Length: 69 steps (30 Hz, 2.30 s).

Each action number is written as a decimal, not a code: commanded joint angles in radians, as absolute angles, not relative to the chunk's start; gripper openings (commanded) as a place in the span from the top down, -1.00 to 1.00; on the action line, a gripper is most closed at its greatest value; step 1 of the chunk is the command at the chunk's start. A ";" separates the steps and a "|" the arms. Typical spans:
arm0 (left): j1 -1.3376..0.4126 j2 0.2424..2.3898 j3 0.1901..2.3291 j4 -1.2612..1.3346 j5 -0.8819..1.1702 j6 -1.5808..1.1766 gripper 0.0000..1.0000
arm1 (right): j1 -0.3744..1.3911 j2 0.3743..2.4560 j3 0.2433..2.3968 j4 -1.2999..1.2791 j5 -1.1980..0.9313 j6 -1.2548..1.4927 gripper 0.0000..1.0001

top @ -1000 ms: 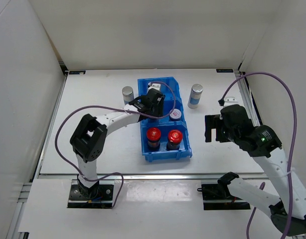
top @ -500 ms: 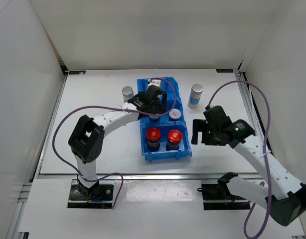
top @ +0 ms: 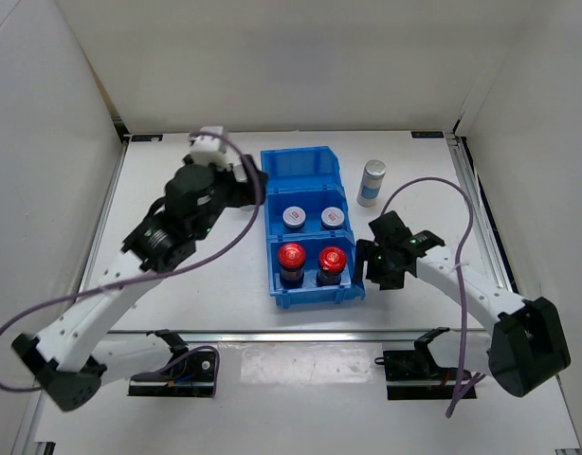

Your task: Organize the condiment bottles

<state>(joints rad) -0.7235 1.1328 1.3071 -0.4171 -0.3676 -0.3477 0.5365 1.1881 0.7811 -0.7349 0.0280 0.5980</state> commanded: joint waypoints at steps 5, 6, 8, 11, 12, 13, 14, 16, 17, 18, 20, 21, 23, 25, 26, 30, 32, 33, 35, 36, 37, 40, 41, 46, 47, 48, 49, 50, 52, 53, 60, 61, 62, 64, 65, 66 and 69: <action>-0.572 0.914 1.074 -0.482 -0.531 -0.235 -1.00 | 0.522 1.255 0.712 -0.592 -0.104 0.615 -0.36; -0.560 0.904 1.063 -0.482 -0.540 -0.235 -1.00 | 0.522 1.255 0.712 -0.592 -0.115 0.615 -0.36; -0.534 0.890 1.051 -0.482 -0.540 -0.224 -1.00 | 0.522 1.255 0.703 -0.592 -0.135 0.615 -0.34; -0.476 0.868 1.029 -0.482 -0.540 -0.235 -1.00 | 0.522 1.233 0.673 -0.603 -0.173 0.615 -0.31; -0.451 0.868 1.029 -0.482 -0.540 -0.235 -1.00 | 0.522 1.233 0.660 -0.603 -0.173 0.615 -0.31; -0.439 0.868 1.019 -0.482 -0.528 -0.235 -1.00 | 0.522 1.206 0.646 -0.613 -0.184 0.615 -0.31; -0.428 0.868 1.019 -0.482 -0.528 -0.235 -1.00 | 0.522 1.195 0.646 -0.624 -0.184 0.615 -0.29; -0.397 0.868 1.006 -0.482 -0.519 -0.244 -1.00 | 0.522 1.158 0.630 -0.633 -0.193 0.615 -0.29; -0.379 0.877 0.996 -0.482 -0.509 -0.244 -1.00 | 0.522 1.138 0.617 -0.643 -0.202 0.624 -0.29; -0.379 0.877 0.996 -0.482 -0.509 -0.244 -1.00 | 0.522 1.138 0.605 -0.643 -0.202 0.624 -0.29; -0.368 0.877 0.973 -0.482 -0.509 -0.253 -1.00 | 0.522 1.123 0.604 -0.670 -0.202 0.624 -0.29; -0.368 0.877 0.973 -0.482 -0.520 -0.253 -1.00 | 0.522 1.099 0.604 -0.679 -0.193 0.624 -0.45; -0.368 0.877 0.931 -0.468 -0.520 -0.253 -1.00 | 0.522 1.069 0.604 -0.693 -0.183 0.612 -0.75; -0.368 0.848 0.896 -0.442 -0.531 -0.253 -1.00 | 0.522 1.017 0.643 -0.741 -0.144 0.603 -0.98; -0.368 0.830 0.858 -0.417 -0.543 -0.253 -1.00 | 0.522 0.990 0.666 -0.759 -0.129 0.591 -0.98; -0.368 0.789 0.770 -0.373 -0.543 -0.253 -1.00 | 0.522 0.959 0.836 -0.868 -0.031 0.569 -0.98; -0.368 0.769 0.761 -0.373 -0.543 -0.253 -1.00 | 0.522 0.972 0.961 -0.906 0.012 0.543 -0.98; -0.368 0.758 0.761 -0.373 -0.543 -0.253 -1.00 | 0.522 0.986 1.007 -0.917 0.071 0.534 -0.98; -0.368 0.758 0.761 -0.364 -0.543 -0.253 -1.00 | 0.522 1.056 1.102 -0.937 0.147 0.516 -0.98; -0.368 0.758 0.761 -0.364 -0.543 -0.232 -1.00 | 0.522 1.089 1.193 -0.937 0.181 0.490 -0.98; -0.368 0.758 0.761 -0.364 -0.532 -0.232 -1.00 | 0.522 1.127 1.241 -0.937 0.214 0.476 -0.98; -0.368 0.767 0.775 -0.364 -0.511 -0.232 -1.00 | 0.476 1.308 1.432 -0.937 0.261 0.402 -0.98; -0.368 0.767 0.775 -0.376 -0.483 -0.247 -1.00 | 0.447 1.410 1.484 -0.937 0.261 0.385 -0.98; -0.388 0.810 0.795 -0.376 -0.466 -0.249 -1.00 | 0.336 1.714 1.770 -0.956 0.229 0.347 -0.98; -0.388 0.810 0.795 -0.376 -0.466 -0.249 -1.00 | 0.327 1.750 1.843 -0.956 0.218 0.336 -0.98; -0.388 0.810 0.795 -0.376 -0.478 -0.249 -1.00 | 0.318 1.788 1.886 -0.968 0.218 0.325 -0.98; -0.388 0.801 0.795 -0.376 -0.479 -0.249 -1.00 | 0.299 1.868 1.935 -0.988 0.218 0.325 -0.98; -0.388 0.801 0.795 -0.376 -0.479 -0.249 -1.00 | 0.299 1.908 1.986 -1.005 0.227 0.325 -0.98; -0.388 0.792 0.785 -0.376 -0.479 -0.249 -1.00 | 0.270 2.013 2.116 -1.041 0.216 0.313 -0.98; -0.388 0.782 0.785 -0.376 -0.479 -0.249 -1.00 | 0.270 2.044 2.150 -1.051 0.207 0.313 -0.98; -0.397 0.773 0.785 -0.376 -0.488 -0.249 -1.00 | 0.239 2.181 2.243 -1.080 0.143 0.333 -0.83; -0.397 0.773 0.785 -0.376 -0.488 -0.249 -1.00 | 0.239 2.181 2.226 -1.080 0.124 0.333 -0.83; -0.397 0.773 0.785 -0.376 -0.488 -0.249 -1.00 | 0.239 2.181 2.195 -1.080 0.124 0.333 -0.80; -0.397 0.773 0.785 -0.376 -0.488 -0.249 -1.00 | 0.239 2.181 2.163 -1.071 0.124 0.333 -0.73; -0.397 0.773 0.785 -0.376 -0.488 -0.249 -1.00 | 0.239 2.171 2.148 -1.060 0.124 0.333 -0.68; -0.397 0.773 0.785 -0.376 -0.488 -0.249 -1.00 | 0.239 2.171 2.135 -1.060 0.124 0.333 -0.62; -0.397 0.773 0.785 -0.376 -0.479 -0.249 -1.00 | 0.239 2.137 2.102 -1.035 0.124 0.333 -0.34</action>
